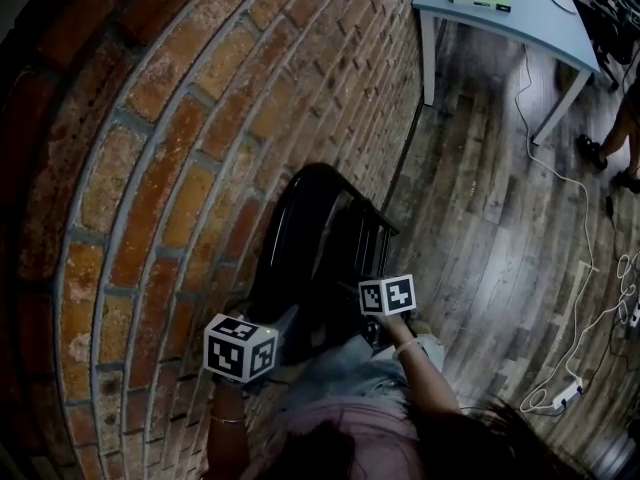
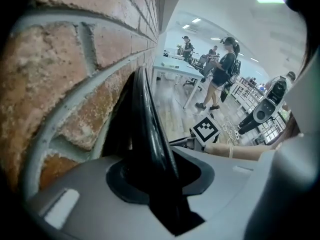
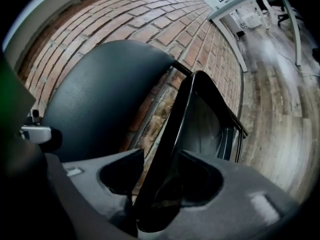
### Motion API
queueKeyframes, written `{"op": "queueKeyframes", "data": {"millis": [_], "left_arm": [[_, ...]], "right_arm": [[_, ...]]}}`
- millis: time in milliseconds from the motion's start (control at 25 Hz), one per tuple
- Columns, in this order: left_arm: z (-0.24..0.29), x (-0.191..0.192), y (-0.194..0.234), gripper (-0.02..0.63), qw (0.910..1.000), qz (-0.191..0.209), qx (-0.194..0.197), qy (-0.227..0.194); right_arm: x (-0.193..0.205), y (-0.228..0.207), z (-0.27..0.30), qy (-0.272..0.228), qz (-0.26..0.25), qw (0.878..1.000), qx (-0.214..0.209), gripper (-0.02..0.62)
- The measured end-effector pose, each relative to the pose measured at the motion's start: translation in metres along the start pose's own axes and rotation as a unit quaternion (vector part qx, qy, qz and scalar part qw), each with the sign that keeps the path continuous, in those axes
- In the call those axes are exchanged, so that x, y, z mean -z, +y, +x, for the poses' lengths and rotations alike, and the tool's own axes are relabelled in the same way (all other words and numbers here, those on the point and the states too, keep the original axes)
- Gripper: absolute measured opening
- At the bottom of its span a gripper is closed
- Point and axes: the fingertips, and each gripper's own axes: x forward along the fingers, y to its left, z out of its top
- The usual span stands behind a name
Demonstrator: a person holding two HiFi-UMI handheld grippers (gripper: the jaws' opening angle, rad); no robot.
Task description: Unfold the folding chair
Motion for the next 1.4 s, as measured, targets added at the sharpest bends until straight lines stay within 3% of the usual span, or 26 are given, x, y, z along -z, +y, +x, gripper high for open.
{"op": "queueKeyframes", "data": {"millis": [280,560,1120,1400], "left_arm": [[0.005,0.000,0.000,0.121,0.9999,-0.001,0.007,0.010],[0.006,0.000,0.002,0.093,0.9995,-0.031,-0.005,0.002],[0.006,-0.003,0.002,0.064,0.9973,-0.060,-0.036,-0.019],[0.008,-0.006,-0.017,0.065,0.9980,-0.047,-0.031,-0.027]], "right_arm": [[0.003,-0.004,0.009,0.013,0.014,1.000,-0.010,0.207],[0.009,-0.003,0.023,0.032,0.021,0.999,-0.015,0.202],[0.011,0.000,0.019,0.033,0.039,0.998,-0.023,0.114],[0.012,-0.008,0.002,0.036,0.075,0.996,-0.032,0.097]]}}
